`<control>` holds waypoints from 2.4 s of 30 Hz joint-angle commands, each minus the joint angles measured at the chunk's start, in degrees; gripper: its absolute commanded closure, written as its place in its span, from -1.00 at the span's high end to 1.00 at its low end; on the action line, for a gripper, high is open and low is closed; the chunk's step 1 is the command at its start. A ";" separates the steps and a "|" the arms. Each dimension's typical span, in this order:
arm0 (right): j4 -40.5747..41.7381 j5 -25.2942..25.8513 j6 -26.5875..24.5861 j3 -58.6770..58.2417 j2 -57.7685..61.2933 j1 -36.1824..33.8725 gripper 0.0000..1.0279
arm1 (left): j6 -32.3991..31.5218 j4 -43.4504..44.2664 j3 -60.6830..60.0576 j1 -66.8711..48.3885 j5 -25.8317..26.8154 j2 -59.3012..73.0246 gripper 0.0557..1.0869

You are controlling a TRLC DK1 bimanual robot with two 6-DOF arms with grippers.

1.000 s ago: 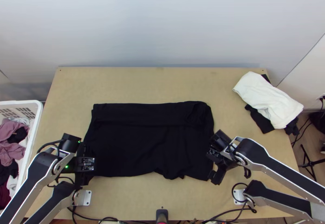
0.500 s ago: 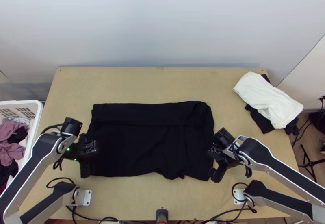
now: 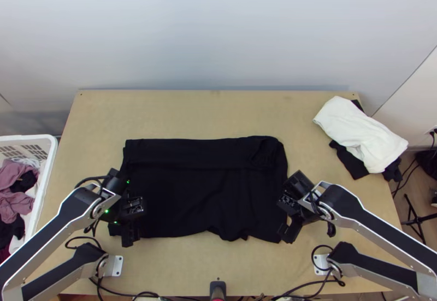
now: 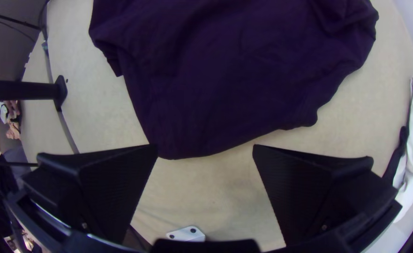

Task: Fold the t-shirt

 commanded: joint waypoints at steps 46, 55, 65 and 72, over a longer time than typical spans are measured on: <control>9.94 -0.10 -0.24 -6.12 2.85 2.86 -0.07 | 4.05 4.14 -7.95 -1.41 -7.73 -1.03 0.17; 11.78 -0.54 -1.30 -7.26 2.49 2.94 -0.91 | 5.54 5.46 -9.35 -1.06 -7.02 -5.95 -0.92; 10.20 -7.48 -1.21 -5.94 -3.04 -1.36 -0.94 | 3.52 -0.87 1.46 8.26 5.46 -1.64 -0.92; 8.88 -8.45 -1.12 -5.06 -5.33 -3.91 -0.94 | 5.45 -1.22 1.98 11.34 5.46 -2.08 -0.92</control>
